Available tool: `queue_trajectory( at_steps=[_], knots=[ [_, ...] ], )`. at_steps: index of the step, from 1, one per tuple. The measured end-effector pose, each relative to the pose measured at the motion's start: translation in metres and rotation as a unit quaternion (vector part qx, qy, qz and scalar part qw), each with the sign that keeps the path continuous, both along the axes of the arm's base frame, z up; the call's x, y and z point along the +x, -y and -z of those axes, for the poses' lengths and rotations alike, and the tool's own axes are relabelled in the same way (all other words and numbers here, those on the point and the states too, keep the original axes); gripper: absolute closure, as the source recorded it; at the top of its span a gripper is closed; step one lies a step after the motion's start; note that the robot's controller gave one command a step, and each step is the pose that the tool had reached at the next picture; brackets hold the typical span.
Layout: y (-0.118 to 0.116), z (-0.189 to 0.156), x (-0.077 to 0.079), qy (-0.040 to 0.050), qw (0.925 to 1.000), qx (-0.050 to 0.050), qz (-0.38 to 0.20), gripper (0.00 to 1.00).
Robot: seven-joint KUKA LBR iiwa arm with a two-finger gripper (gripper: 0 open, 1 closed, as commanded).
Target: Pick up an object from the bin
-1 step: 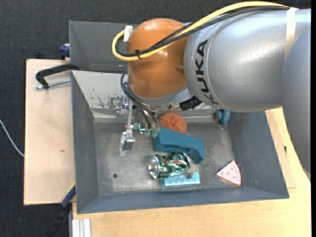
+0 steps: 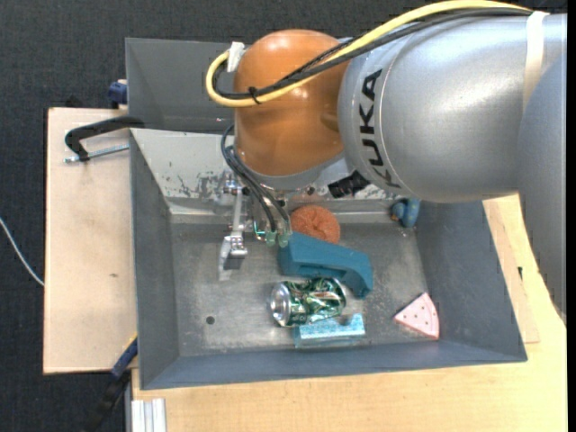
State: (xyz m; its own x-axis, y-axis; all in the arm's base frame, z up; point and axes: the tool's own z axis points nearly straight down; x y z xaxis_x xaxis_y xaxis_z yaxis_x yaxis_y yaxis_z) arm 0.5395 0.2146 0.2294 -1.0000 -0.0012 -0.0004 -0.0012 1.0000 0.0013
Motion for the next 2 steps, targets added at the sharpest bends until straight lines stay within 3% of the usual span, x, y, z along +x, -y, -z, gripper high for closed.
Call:
queue_trajectory(
  at_steps=[1, 2],
  knots=[
    [0.012, 0.018, 0.000, 0.0034, 0.9985, 0.002, -0.054, 0.00],
    [0.042, 0.041, 0.001, -0.0025, 0.9929, -0.001, -0.119, 0.00]
  ],
)
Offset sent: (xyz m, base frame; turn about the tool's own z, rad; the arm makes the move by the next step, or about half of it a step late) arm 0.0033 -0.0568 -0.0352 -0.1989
